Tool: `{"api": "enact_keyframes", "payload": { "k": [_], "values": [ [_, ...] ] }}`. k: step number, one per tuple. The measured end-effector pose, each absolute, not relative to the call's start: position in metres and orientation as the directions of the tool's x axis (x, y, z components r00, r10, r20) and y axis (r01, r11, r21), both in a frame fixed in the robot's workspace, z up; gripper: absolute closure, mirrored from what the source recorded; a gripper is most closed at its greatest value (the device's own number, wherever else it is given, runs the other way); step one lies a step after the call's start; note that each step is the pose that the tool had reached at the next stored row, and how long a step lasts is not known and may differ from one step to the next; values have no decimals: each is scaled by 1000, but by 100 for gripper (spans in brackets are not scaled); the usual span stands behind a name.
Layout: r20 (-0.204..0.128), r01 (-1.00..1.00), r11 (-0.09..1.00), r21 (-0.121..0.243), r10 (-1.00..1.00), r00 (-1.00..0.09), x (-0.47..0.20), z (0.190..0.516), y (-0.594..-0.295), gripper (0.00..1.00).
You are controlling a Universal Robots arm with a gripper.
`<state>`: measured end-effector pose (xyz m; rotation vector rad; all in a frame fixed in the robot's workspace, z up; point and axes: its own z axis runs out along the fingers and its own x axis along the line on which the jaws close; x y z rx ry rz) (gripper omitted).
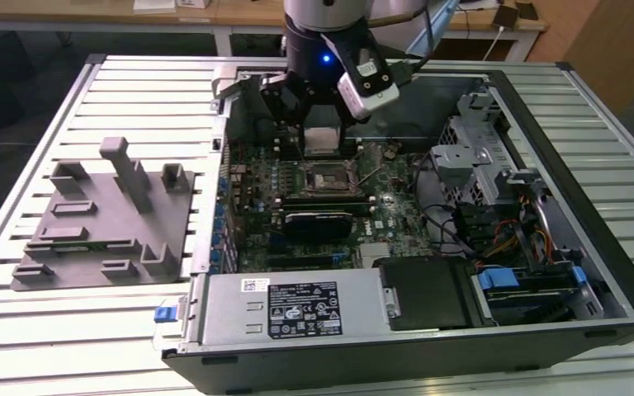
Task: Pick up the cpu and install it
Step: 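Pick up the cpu and move it towards the insertion slot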
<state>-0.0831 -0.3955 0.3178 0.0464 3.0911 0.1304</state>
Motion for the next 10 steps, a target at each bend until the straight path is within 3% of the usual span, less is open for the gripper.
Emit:
{"api": "enact_keyframes", "payload": {
  "k": [10],
  "values": [
    [-34,29,996,84,32,-999,-80,300,-379,46]
  ]
}}
